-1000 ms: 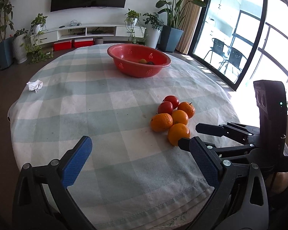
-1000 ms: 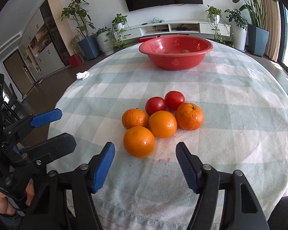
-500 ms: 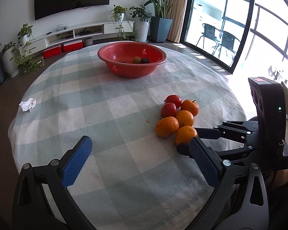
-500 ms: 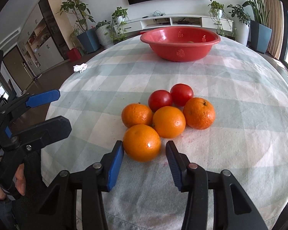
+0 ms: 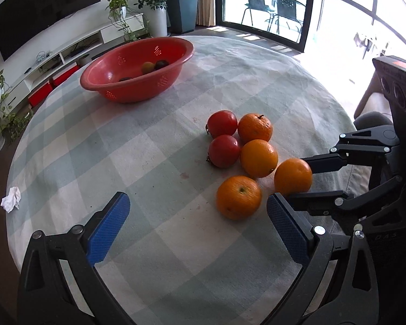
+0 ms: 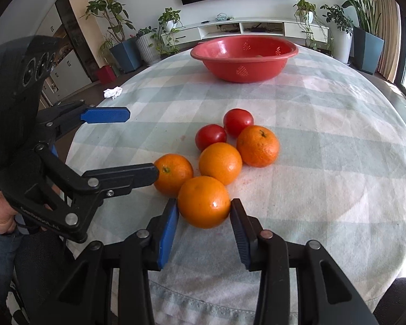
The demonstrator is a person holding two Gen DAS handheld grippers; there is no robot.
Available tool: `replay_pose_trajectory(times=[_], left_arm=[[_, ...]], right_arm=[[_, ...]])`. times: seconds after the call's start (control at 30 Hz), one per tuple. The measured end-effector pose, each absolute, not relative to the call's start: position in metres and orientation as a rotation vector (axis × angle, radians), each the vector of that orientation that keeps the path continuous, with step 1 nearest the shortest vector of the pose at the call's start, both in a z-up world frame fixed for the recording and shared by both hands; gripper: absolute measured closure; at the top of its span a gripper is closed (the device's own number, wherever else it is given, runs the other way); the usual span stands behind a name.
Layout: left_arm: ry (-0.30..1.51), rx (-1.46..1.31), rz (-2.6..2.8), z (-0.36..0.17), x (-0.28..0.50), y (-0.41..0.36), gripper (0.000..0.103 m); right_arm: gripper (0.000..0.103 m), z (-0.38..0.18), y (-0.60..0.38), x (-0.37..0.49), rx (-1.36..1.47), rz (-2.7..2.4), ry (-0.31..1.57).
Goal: Organize fruits
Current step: 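Move the left tool to an orange while the right tool closes on another orange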
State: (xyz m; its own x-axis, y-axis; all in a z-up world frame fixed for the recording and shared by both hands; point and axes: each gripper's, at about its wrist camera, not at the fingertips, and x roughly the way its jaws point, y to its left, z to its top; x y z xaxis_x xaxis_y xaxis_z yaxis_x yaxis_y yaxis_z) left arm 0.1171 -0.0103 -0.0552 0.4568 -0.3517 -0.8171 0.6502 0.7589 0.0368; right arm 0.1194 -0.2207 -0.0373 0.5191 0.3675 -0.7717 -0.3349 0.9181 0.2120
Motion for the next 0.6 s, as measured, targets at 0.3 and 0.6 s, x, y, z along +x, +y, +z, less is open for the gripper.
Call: replay_pose_trajectory(times=[0.3,0.6], left_arm=[[0.957,0.378,-0.664,-0.074,0.123,-0.032,0.000],[0.984,0.318,-0.679,-0.079,0.128,-0.039,0.031]], right_arm=[[0.061,-0.036,-0.239,0.116,0.048,0.392,0.939],[0.061,-0.035,-0.240,0.113,0.038,0.382,0.932]])
